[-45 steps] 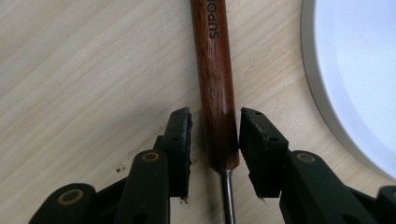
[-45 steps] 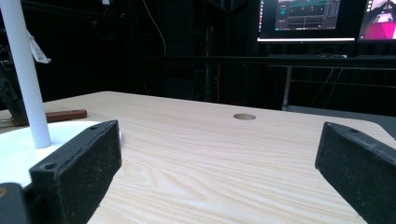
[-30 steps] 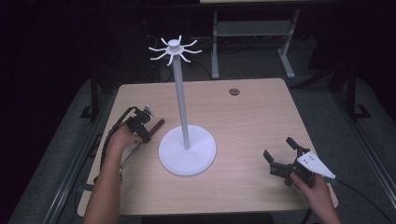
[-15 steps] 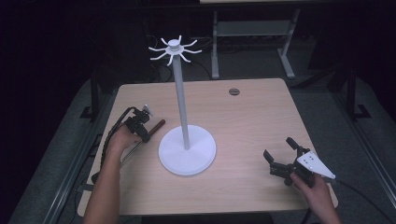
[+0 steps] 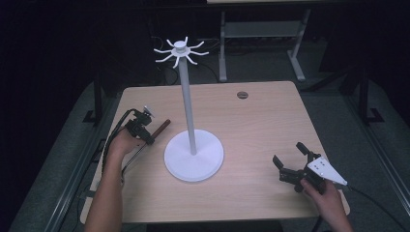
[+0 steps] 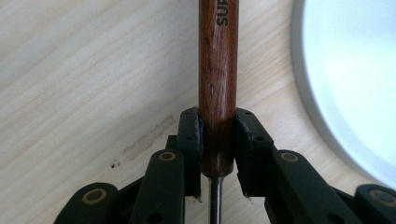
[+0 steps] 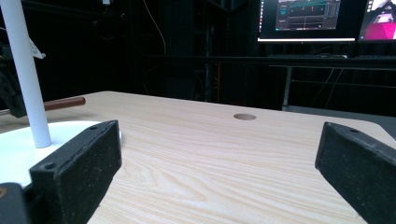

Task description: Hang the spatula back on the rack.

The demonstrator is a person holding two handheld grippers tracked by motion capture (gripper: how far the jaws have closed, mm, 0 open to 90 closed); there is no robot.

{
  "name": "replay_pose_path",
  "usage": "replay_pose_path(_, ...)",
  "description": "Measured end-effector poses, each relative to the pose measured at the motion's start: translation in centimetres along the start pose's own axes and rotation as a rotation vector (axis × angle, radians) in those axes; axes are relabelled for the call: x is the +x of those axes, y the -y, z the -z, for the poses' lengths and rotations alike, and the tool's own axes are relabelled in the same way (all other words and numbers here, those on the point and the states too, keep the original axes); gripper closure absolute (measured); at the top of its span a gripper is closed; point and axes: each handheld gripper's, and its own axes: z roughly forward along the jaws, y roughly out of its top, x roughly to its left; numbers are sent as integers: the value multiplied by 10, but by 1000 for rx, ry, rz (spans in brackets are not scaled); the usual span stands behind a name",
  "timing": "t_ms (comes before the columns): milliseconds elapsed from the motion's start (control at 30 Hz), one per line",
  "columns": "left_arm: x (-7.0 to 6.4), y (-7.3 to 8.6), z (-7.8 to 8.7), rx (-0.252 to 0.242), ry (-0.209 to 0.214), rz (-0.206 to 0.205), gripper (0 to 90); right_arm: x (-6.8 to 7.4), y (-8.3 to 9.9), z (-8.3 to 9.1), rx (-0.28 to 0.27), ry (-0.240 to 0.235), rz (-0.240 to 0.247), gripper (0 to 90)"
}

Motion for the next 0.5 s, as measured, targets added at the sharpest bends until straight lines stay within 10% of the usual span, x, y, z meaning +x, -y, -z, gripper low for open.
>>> replay_pose_path(500, -2, 9, 37, -187, 92, -9, 733, 0, 0, 0, 0, 0, 1, 0)
